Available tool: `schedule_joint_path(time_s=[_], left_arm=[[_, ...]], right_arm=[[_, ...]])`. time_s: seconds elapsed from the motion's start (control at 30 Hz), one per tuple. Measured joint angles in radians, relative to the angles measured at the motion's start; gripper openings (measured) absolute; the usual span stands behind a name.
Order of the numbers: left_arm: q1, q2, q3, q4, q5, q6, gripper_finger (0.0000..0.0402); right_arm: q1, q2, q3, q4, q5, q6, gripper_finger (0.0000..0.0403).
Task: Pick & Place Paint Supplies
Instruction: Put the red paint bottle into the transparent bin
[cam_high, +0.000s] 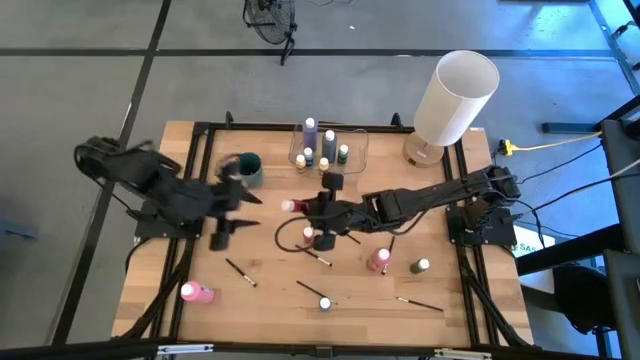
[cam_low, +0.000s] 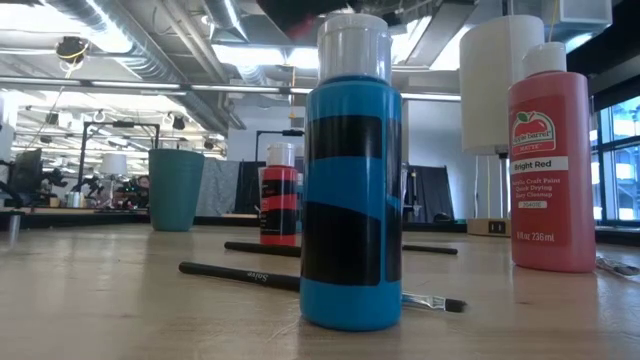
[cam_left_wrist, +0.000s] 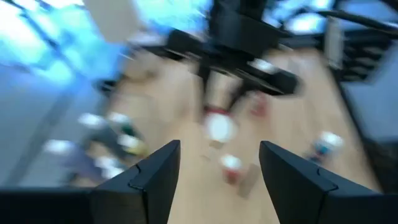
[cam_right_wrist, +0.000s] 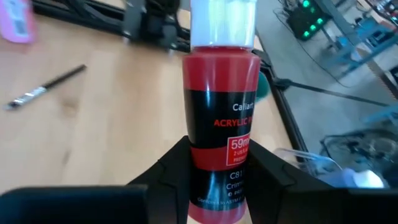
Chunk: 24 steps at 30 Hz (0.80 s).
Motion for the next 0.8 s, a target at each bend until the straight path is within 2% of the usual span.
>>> schedule_joint_path(time_s=[0.13, 0.2, 0.43, 0.57, 0.67, 0.73, 0.8], left_arm=[[-0.059, -0.097, -0.083, 0.073, -0.21, 0.042, 0.0216], [-0.088, -0.138, -0.167, 0.165, -0.249, 0.085, 0.0216], [-0.111, -0.23, -0.547, 0.653, -0.165, 0.335, 0.0216], [-0.078, -0.247, -0.754, 1.021, -0.162, 0.485, 0.0215], [-0.041, -0.25, -0.87, 1.304, -0.088, 0.58, 0.0214], [-0.025, -0.253, -0.916, 1.4, -0.085, 0.604, 0.0215], [-0.018, -0.269, -0.931, 1.41, -0.089, 0.607, 0.0216]], right_arm=[[-0.003, 0.0, 0.0, 0.04, 0.002, -0.033, 0.0111], [-0.003, 0.0, 0.0, 0.065, 0.001, -0.052, 0.0111], [-0.002, 0.0, 0.0, 0.14, -0.029, -0.105, 0.0111], [-0.002, 0.0, -0.001, 0.176, -0.071, -0.112, 0.0111], [-0.001, 0.0, -0.001, 0.194, -0.093, -0.111, 0.0111], [-0.002, 0.0, -0.001, 0.193, -0.094, -0.11, 0.0111], [-0.002, 0.0, -0.001, 0.192, -0.092, -0.099, 0.0111]])
